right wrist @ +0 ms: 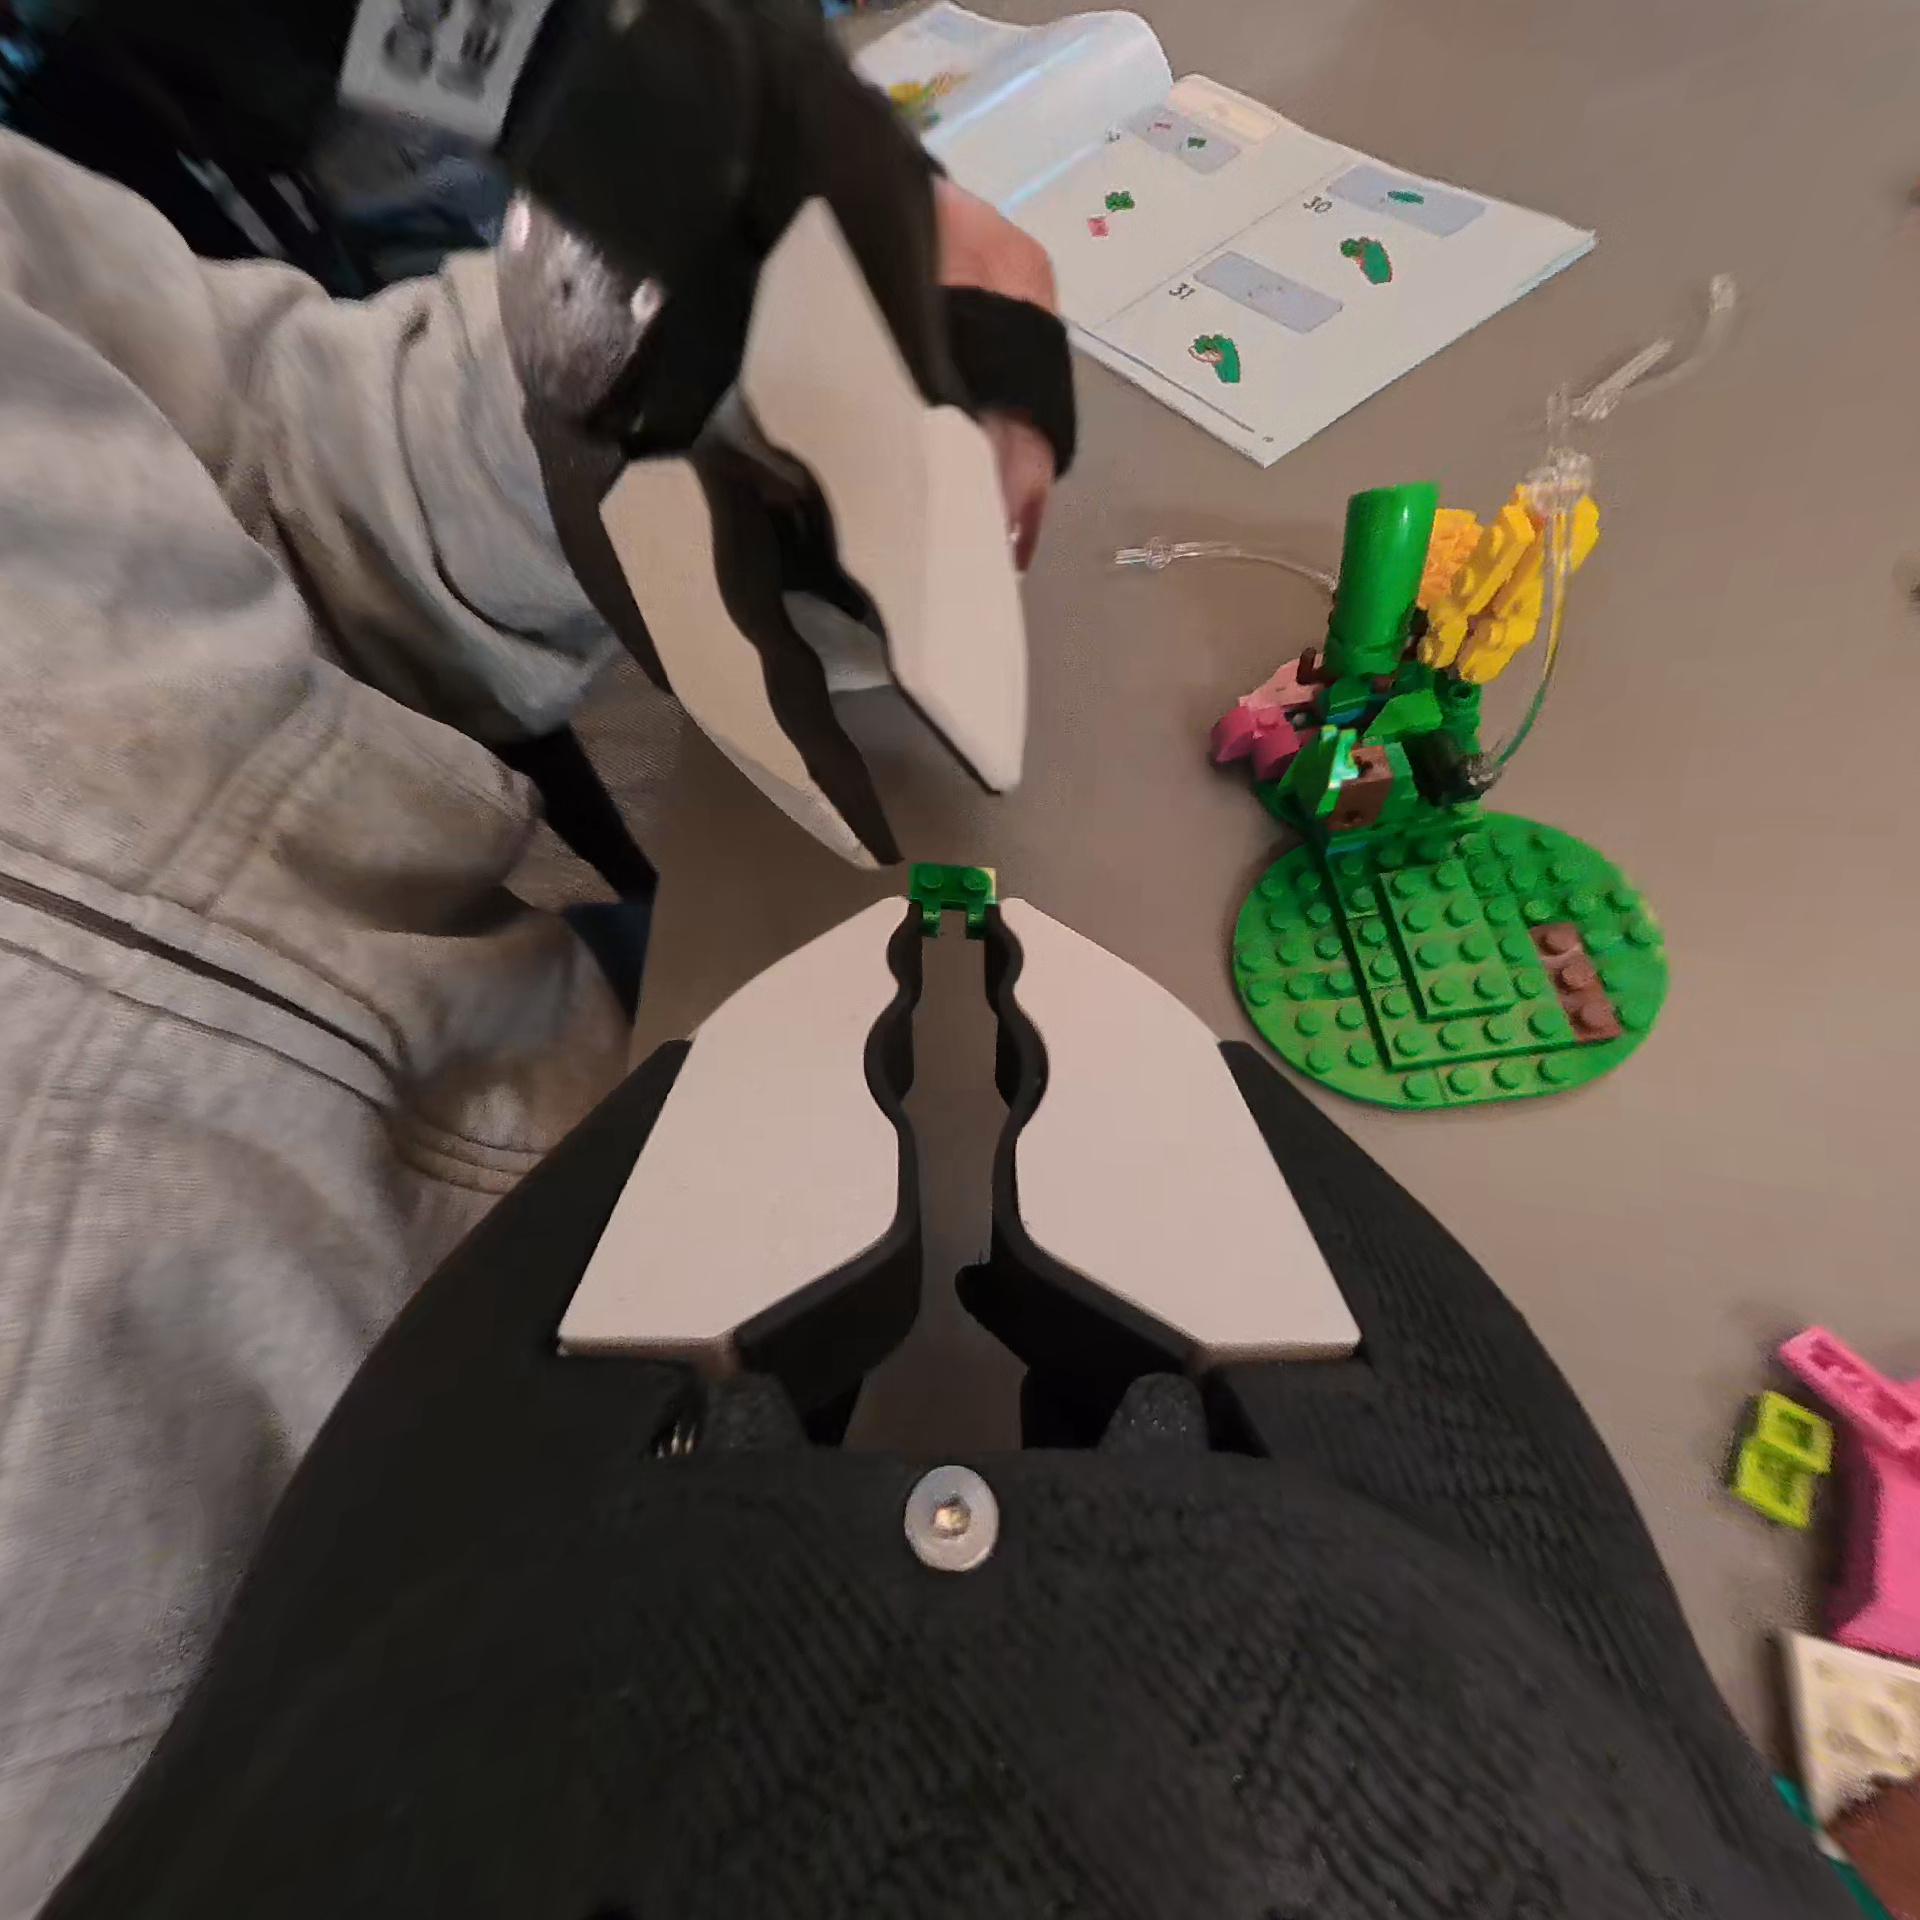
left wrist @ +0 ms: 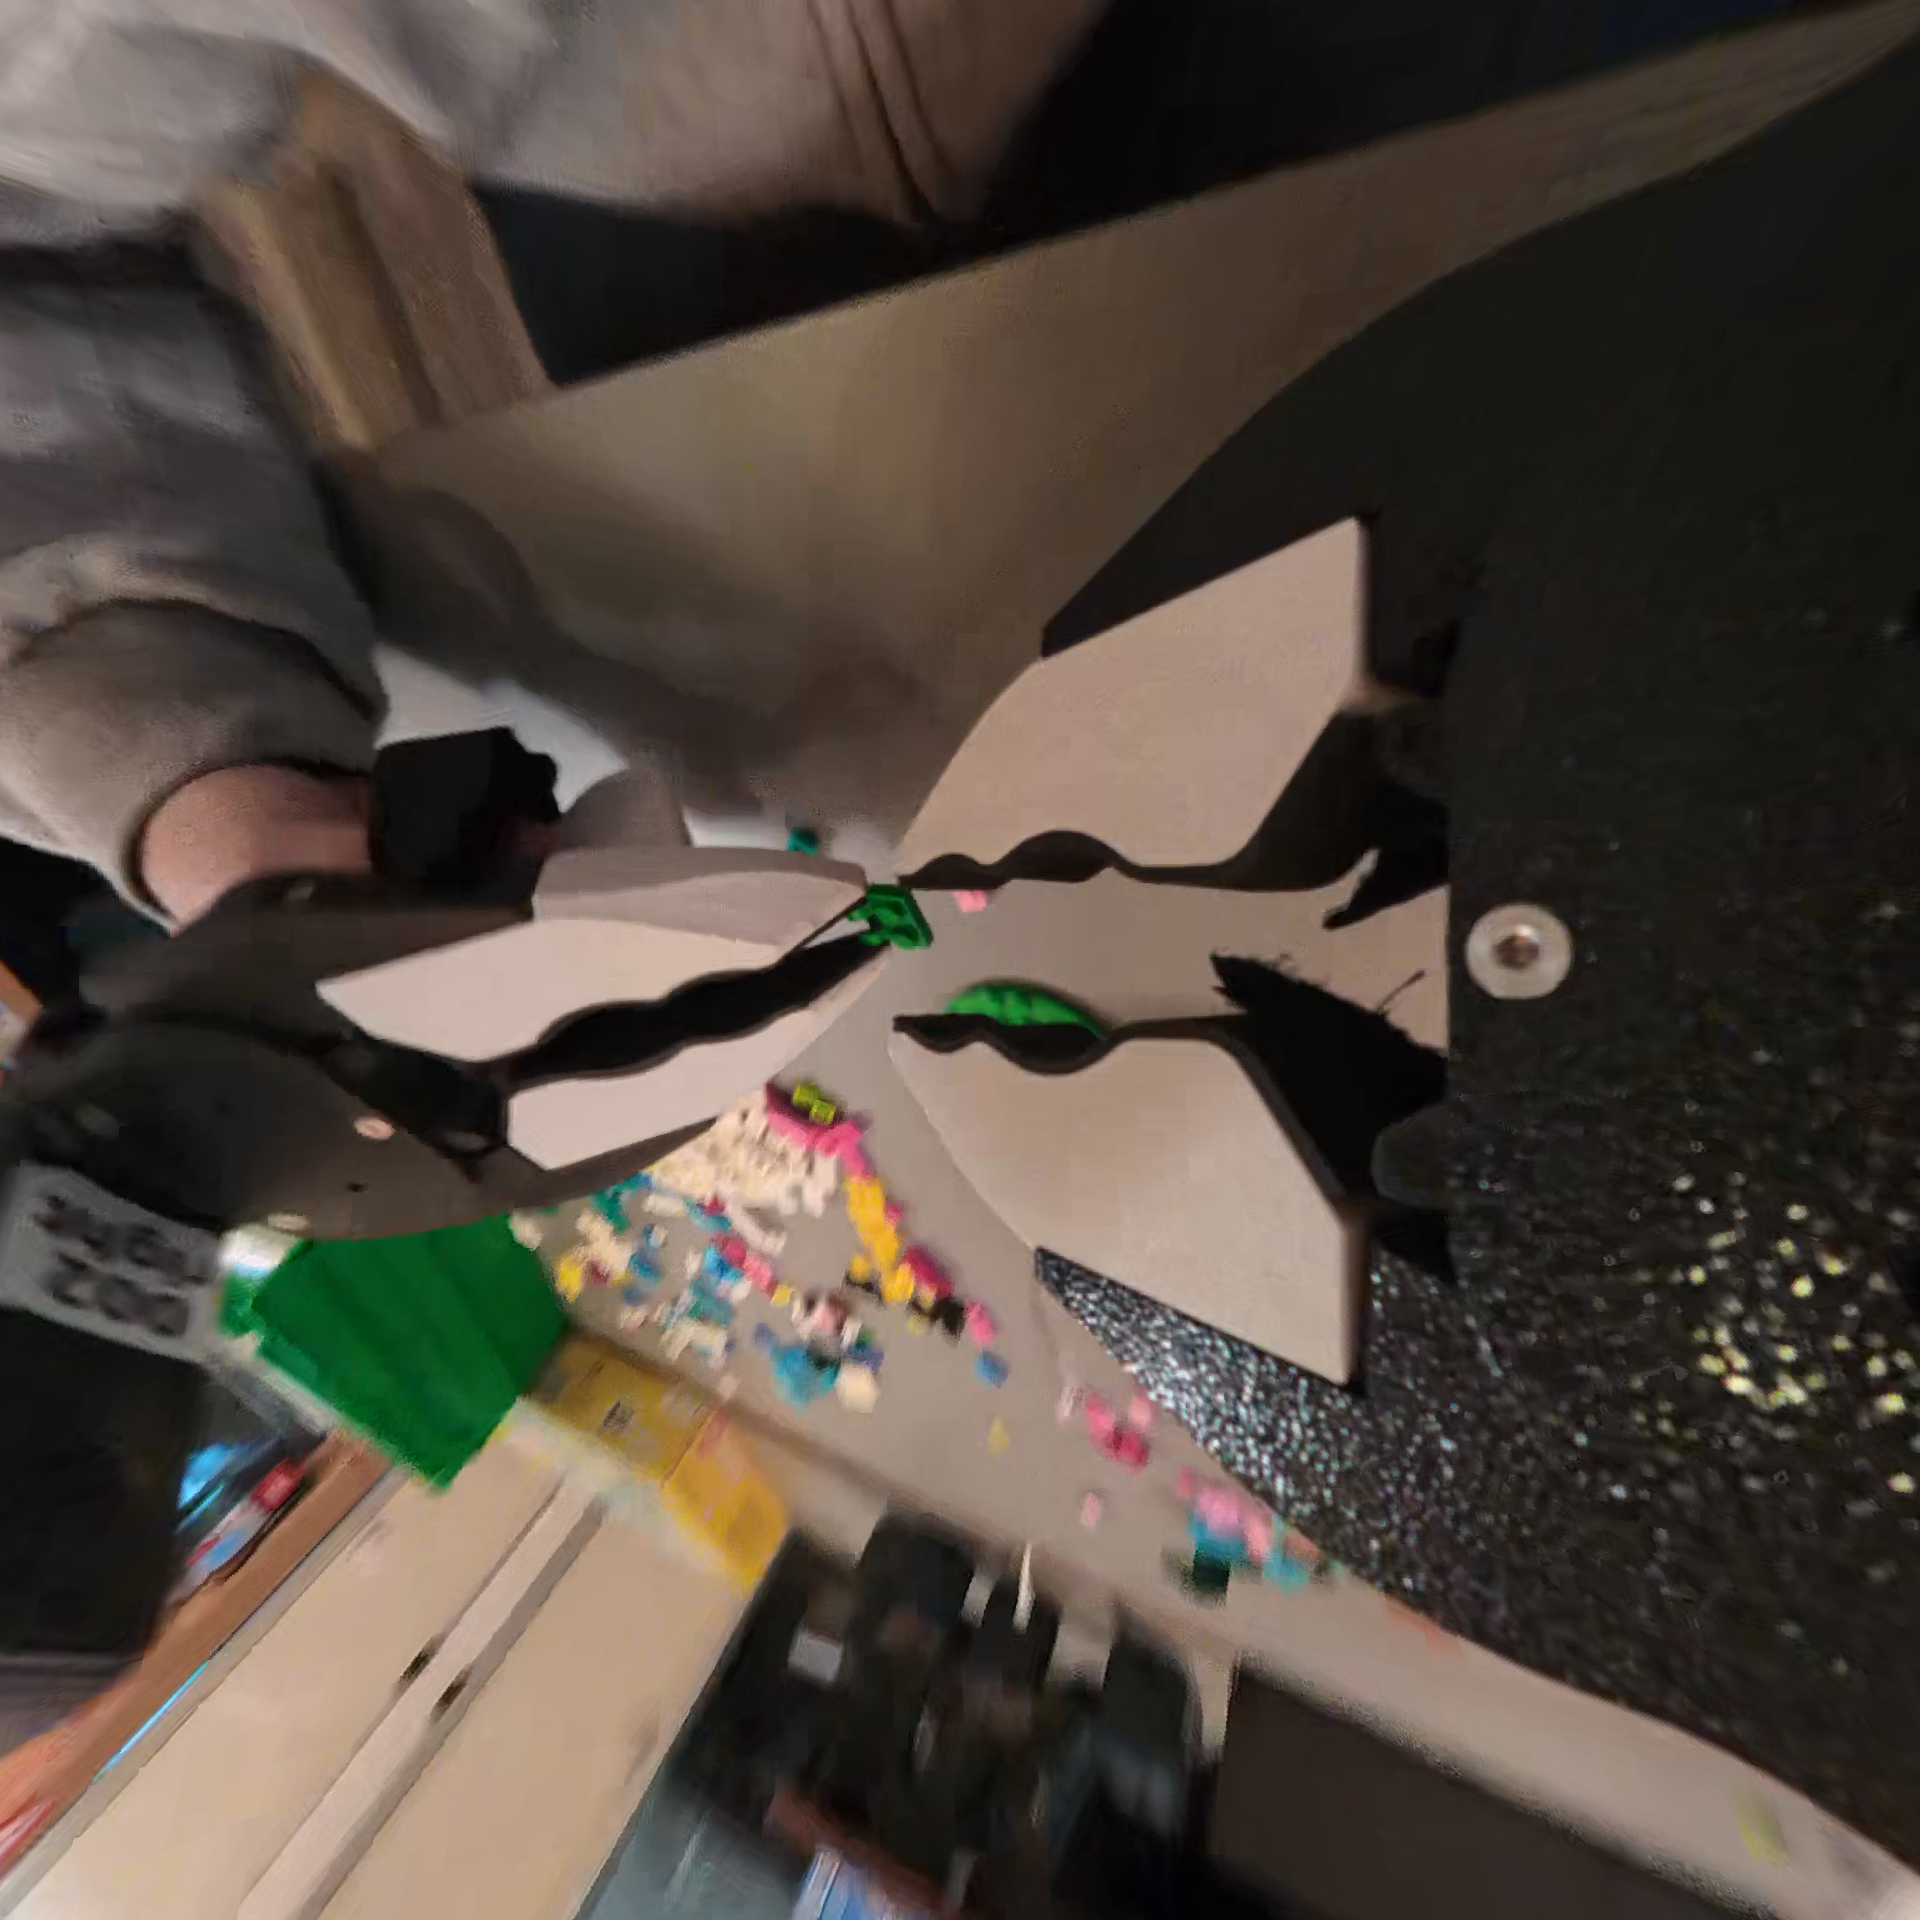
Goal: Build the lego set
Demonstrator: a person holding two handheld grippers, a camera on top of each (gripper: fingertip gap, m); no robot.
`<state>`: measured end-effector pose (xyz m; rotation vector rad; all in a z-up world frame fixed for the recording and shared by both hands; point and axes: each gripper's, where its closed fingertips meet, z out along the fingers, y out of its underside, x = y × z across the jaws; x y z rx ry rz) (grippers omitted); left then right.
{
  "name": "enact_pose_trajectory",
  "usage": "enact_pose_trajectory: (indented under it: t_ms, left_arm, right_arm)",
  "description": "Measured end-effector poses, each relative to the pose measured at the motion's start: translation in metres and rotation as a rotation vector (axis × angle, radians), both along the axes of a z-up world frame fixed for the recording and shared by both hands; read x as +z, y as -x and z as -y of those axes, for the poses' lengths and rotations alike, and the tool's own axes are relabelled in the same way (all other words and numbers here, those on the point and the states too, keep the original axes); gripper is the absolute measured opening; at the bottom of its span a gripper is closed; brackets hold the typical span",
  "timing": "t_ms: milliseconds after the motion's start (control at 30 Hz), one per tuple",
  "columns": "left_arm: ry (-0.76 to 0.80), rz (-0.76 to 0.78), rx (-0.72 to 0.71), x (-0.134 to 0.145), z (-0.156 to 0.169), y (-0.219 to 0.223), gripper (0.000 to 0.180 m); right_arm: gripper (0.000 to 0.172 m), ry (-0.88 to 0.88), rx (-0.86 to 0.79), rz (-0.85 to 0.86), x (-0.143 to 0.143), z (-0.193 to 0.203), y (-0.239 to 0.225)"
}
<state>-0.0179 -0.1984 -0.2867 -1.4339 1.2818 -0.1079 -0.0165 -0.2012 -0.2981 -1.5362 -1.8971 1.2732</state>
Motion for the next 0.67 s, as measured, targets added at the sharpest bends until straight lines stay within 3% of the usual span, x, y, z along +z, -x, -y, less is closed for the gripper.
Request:
enact_pose_trajectory:
  t_ms: [33,100,233,667]
  left_arm:
    - [-0.079,-0.076,0.01,-0.001,-0.001,0.0,0.022]
    - [-0.158,-0.202,0.035,-0.007,-0.004,0.0,0.022]
    - [-0.221,-0.259,0.034,-0.012,-0.005,-0.005,0.018]
    - [-0.21,-0.272,0.057,-0.016,-0.008,0.002,0.015]
  right_arm:
    - [0.009,0.043,-0.003,0.004,0.001,0.0,-0.001]
    - [0.009,0.125,-0.002,0.013,0.004,0.001,-0.001]
    - [0.009,0.22,0.01,0.016,0.007,0.005,-0.002]
    - [0.01,0.103,-0.039,0.048,-0.004,-0.005,-0.001]
